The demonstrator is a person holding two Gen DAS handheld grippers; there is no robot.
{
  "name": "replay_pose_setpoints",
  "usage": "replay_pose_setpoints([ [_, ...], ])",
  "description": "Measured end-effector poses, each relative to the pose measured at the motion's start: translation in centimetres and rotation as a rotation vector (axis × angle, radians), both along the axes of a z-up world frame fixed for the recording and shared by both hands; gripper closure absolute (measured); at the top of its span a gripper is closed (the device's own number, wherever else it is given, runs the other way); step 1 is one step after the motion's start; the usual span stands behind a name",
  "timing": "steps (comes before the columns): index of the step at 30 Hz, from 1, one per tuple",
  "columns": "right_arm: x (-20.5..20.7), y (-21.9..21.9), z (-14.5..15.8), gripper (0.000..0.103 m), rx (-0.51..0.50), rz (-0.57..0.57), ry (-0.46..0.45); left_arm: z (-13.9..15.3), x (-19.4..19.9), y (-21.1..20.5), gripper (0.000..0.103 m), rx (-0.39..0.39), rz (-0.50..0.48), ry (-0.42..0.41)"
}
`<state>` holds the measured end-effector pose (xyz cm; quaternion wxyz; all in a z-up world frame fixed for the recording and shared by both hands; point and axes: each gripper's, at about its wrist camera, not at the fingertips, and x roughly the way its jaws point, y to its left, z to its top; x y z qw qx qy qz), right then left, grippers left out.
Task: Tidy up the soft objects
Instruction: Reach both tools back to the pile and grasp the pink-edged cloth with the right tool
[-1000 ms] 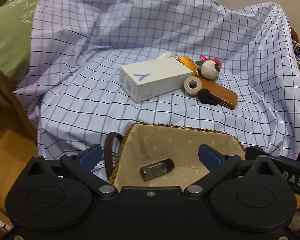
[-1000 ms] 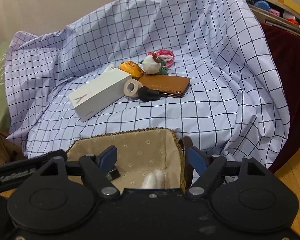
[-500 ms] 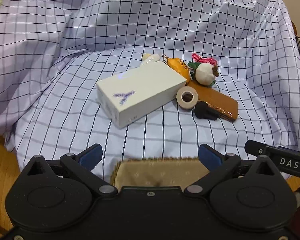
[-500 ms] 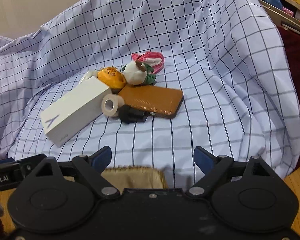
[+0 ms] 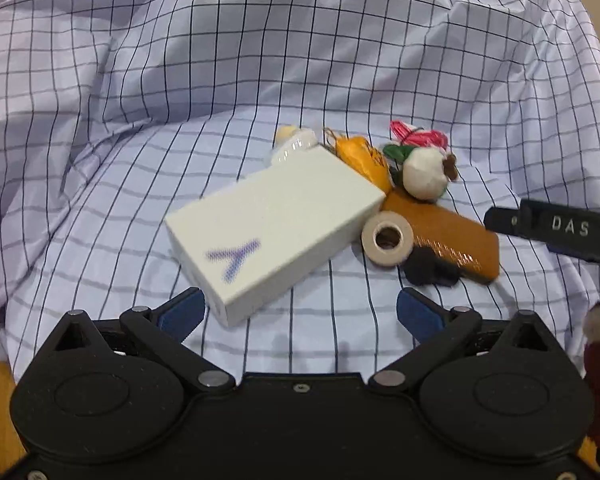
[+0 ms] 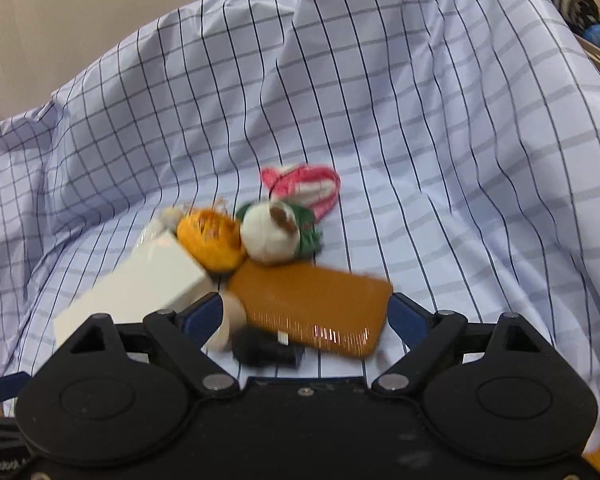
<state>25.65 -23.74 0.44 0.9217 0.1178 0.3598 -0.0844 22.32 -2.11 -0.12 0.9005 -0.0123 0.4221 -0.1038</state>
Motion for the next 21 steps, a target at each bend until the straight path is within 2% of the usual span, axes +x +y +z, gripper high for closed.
replay_pose_setpoints([
  [3, 2.5, -0.5, 0.2, 0.013, -0.009, -0.002, -0.006, 0.4, 1.9, 0.1, 0.004, -0.007, -0.001, -0.003],
  [5, 4.3, -0.9, 0.3, 0.008, -0.007, -0.001, -0.009, 0.7, 3.1, 0.0, 0.004, -0.012, -0.009, -0.006],
  [11, 9.8, -2.4, 0.6, 0.007, -0.012, -0.026, -0.005, 1.5, 7.1, -0.1, 0.004, -0.011, -0.005, -0.019],
  [13, 11.8, -2.9, 0.6, 0.002, -0.004, -0.029, 0.002, 1.8, 8.5, -0.2, 0.004, -0.001, 0.001, -0.035],
  [18, 16.4, -3.2, -0.5, 0.001, -0.002, -0.015, 0.035, 2.2, 11.6, -0.7, 0.004, 0.033, -0.002, -0.067],
  [21, 18.9, -3.1, -1.6, 0.001, 0.013, -0.026, 0.076, 1.8, 13.4, -0.7, 0.004, 0.038, 0.003, -0.053],
])
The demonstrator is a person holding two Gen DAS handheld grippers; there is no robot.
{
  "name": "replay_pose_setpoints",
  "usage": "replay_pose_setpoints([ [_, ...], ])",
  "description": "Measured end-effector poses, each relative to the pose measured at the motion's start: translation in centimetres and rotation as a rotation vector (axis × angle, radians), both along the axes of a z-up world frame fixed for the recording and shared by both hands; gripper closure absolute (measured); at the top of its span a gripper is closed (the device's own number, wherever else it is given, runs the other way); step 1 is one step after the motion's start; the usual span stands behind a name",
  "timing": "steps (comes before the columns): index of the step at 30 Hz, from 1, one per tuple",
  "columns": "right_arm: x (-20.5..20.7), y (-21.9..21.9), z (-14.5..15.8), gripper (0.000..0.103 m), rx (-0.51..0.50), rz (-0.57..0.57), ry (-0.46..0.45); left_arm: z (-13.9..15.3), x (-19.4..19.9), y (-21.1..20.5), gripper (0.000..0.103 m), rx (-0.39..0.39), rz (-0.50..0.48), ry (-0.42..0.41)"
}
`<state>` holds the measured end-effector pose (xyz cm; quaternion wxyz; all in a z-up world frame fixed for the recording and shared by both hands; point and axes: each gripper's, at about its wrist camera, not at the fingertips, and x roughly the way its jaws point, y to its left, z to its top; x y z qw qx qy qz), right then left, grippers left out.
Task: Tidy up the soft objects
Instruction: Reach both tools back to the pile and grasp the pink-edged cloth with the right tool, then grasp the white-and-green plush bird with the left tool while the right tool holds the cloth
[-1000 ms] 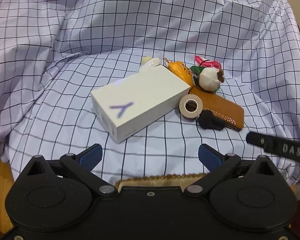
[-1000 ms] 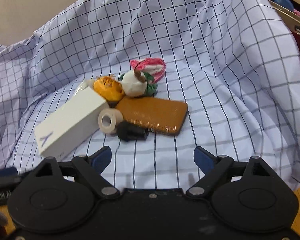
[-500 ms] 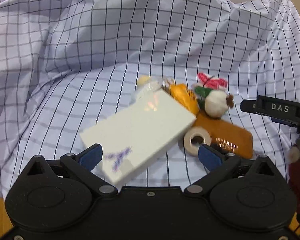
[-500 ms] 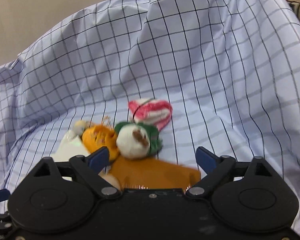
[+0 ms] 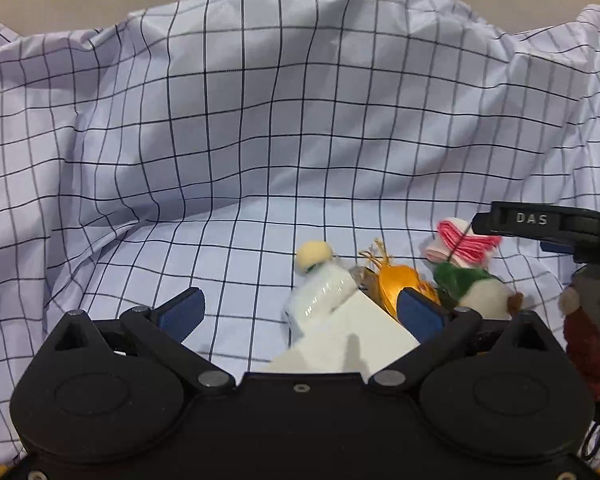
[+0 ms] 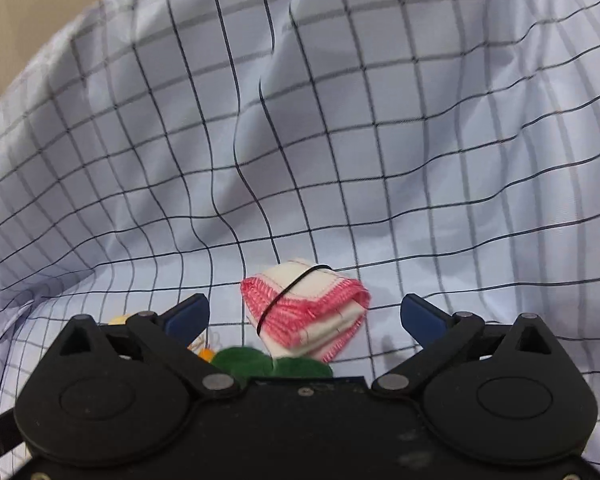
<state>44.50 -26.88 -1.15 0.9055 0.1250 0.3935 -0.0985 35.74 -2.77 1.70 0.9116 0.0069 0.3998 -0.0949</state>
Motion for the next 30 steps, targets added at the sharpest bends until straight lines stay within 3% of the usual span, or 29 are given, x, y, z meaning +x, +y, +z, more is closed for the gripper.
replay_pose_setpoints([
  [4, 2.7, 0.6, -1.6, 0.001, -0.033, 0.012, 0.055, -0.9, 1.6, 0.5, 0.004, -0.031, 0.014, 0.04],
  [13, 4.8, 1.4, -3.0, 0.003, -0.075, 0.055, 0.135, -1.9, 3.9, 0.6, 0.004, -0.011, 0.028, 0.06],
  [14, 5.0, 1.3, -3.1, 0.005, -0.07, 0.055, 0.145, -2.0, 4.1, 0.6, 0.004, -0.011, 0.032, 0.064],
  [16, 5.5, 1.0, -3.5, 0.021, -0.064, 0.053, 0.182, -2.1, 4.6, 0.6, 0.004, -0.017, 0.042, 0.078],
  [17, 6.1, 0.8, -3.8, 0.023, -0.075, 0.047, 0.196, -2.1, 4.7, 0.6, 0.004, -0.024, 0.041, 0.082],
  [20, 6.0, 0.0, -4.0, 0.029, -0.052, 0.052, 0.184, -2.1, 4.7, 0.2, 0.004, -0.023, 0.028, 0.08],
  [22, 5.7, -0.7, -3.6, 0.038, -0.036, 0.055, 0.159, -2.0, 4.7, -0.2, 0.004, -0.015, 0.02, 0.078],
  [30, 3.9, -4.0, -2.0, 0.042, -0.006, -0.011, 0.087, -1.5, 3.9, -2.2, 0.004, 0.006, -0.033, 0.052],
])
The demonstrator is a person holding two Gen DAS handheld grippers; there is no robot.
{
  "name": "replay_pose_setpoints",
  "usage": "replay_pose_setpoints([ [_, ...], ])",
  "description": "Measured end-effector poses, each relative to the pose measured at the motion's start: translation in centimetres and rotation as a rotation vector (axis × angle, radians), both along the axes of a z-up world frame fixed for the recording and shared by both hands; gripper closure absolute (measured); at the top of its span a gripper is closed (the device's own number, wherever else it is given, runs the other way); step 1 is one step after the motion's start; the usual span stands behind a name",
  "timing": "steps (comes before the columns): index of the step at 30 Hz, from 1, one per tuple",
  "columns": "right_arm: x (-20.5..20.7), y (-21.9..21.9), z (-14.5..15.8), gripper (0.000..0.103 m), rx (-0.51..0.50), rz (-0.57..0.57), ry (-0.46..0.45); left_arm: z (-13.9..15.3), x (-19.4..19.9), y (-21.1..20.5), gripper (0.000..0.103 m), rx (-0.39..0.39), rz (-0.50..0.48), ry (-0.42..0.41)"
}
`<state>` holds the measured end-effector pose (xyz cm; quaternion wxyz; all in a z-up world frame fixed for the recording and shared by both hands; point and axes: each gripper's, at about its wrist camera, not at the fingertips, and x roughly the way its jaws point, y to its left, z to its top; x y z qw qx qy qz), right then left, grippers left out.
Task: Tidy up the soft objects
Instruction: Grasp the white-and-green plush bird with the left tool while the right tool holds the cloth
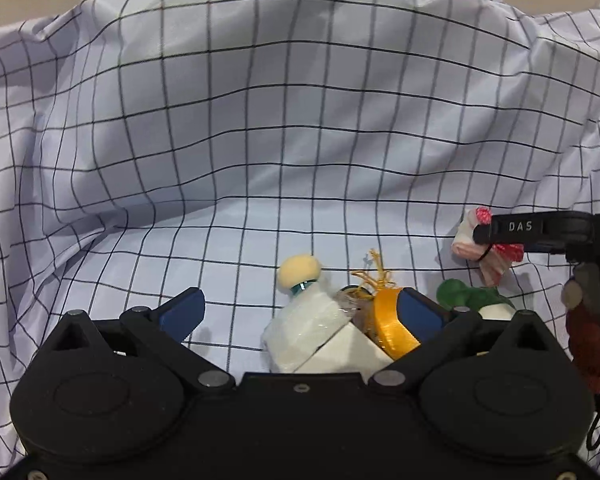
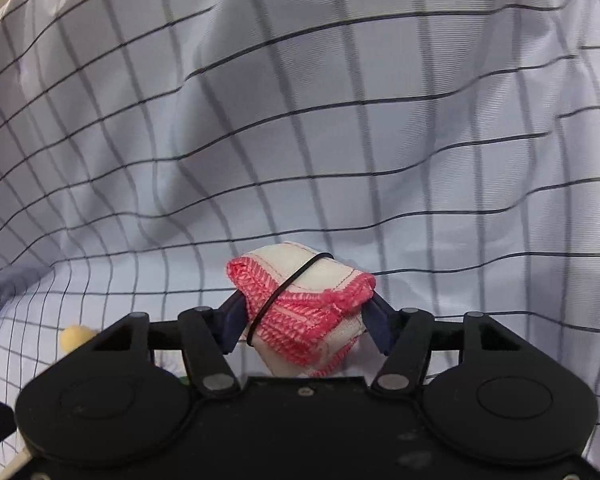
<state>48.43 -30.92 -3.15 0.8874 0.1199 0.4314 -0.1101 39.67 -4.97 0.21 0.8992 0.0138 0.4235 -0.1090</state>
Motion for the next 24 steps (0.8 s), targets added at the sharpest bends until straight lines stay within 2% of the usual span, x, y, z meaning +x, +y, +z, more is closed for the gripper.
replay_pose_setpoints([
  [5, -1.6, -2.0, -0.2, 0.042, -0.033, -0.054, -0.007, 0.3, -0.9, -1.4, 0.004, 0.012, -0.071, -0.018],
  [9, -2.4, -3.3, -0.8, 0.042, -0.025, -0.082, 0.0, 0.7, -2.1, -3.6, 0.004, 0.015, -0.19, -0.046],
  [13, -3.5, -4.3, -0.4, 0.042, -0.007, -0.087, -0.031, 0.7, -3.1, -6.5, 0.004, 0.039, -0.292, -0.072],
  [24, -6.4, -6.3, 3.3, 0.042, 0.033, -0.083, -0.142, -1.4, -3.6, -12.8, 0.004, 0.1, -0.4, -0.039],
])
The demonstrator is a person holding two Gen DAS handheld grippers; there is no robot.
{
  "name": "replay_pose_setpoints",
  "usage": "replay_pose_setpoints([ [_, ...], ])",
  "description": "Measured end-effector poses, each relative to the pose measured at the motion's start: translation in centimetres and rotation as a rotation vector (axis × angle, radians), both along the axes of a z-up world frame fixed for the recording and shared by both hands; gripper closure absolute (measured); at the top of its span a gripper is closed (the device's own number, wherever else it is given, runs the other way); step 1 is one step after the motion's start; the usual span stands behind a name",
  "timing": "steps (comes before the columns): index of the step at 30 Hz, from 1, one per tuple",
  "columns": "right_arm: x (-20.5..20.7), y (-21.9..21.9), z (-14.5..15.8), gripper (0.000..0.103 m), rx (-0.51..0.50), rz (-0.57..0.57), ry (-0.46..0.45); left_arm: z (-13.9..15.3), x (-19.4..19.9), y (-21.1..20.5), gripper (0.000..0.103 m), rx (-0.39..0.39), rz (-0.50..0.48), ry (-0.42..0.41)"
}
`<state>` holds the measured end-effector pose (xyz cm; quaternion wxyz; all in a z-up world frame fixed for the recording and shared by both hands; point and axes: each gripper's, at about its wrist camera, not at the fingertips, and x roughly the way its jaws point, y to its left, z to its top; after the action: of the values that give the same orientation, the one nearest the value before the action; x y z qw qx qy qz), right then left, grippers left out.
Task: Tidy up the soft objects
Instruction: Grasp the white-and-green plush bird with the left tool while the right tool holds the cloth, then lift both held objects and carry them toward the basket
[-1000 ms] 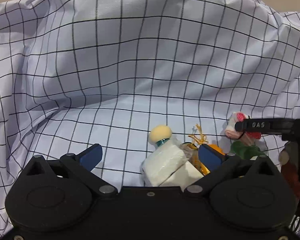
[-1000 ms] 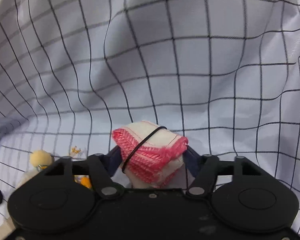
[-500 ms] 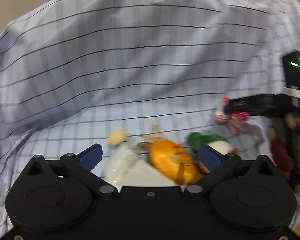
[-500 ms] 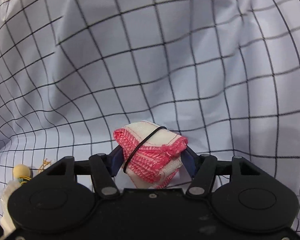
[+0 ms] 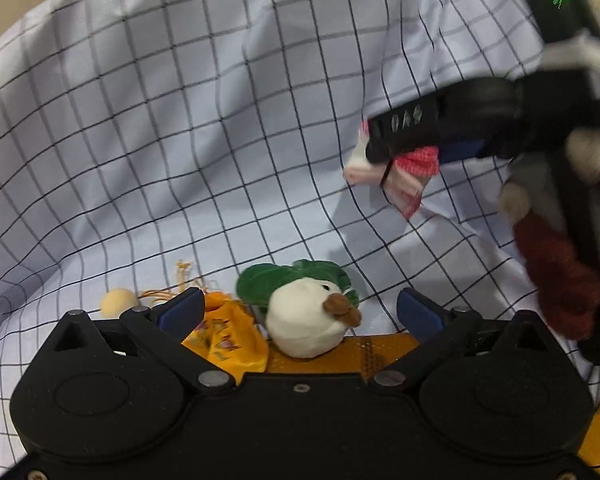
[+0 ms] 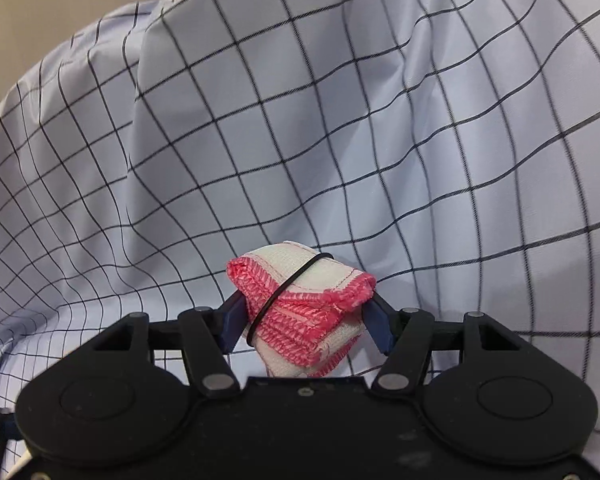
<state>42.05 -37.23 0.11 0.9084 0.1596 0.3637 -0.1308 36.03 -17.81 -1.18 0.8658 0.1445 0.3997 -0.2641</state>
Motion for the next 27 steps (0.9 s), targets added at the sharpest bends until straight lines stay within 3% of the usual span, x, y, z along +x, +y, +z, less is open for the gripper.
replay_pose_setpoints([
  [4, -0.8, -0.7, 0.2, 0.042, 0.017, 0.001, -0.009, -1.3, 1.1, -1.3, 0.009, 0.027, 0.011, 0.028],
  [8, -1.2, -1.7, -0.3, 0.042, 0.037, 0.004, -0.011, -2.4, 1.8, -2.2, 0.038, 0.043, 0.005, 0.064],
  [11, -1.0, -1.4, -0.9, 0.042, 0.052, 0.003, -0.012, -3.2, 2.1, -2.6, 0.054, 0.062, 0.013, 0.067],
  [16, -1.8, -1.2, -0.9, 0.042, 0.069, 0.013, -0.022, -3.1, 2.9, -1.5, 0.055, -0.019, 0.061, 0.09],
  [27, -3.2, 0.0, 0.7, 0.042, 0.072, 0.03, -0.031, 0.2, 3.9, 0.3, 0.055, -0.11, 0.129, 0.026],
])
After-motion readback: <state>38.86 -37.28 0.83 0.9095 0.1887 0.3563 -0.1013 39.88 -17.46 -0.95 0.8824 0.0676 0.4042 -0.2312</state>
